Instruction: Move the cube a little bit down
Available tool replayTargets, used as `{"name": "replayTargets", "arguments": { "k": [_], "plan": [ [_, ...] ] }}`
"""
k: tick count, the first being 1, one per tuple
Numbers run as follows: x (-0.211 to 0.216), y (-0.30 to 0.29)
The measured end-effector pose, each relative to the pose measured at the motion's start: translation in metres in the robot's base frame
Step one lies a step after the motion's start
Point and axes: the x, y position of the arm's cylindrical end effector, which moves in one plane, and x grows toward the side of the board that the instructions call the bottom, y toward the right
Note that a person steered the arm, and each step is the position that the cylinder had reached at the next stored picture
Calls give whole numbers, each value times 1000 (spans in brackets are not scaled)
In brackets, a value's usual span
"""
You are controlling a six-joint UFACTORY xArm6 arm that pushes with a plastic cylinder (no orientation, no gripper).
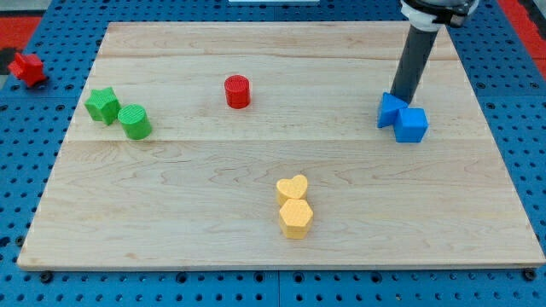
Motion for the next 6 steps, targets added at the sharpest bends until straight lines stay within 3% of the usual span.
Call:
{"name": "replayTargets", "arguments": {
  "k": [2, 4, 6],
  "plan": [
    [76, 8],
    [54, -46],
    [123, -37]
  ]
}}
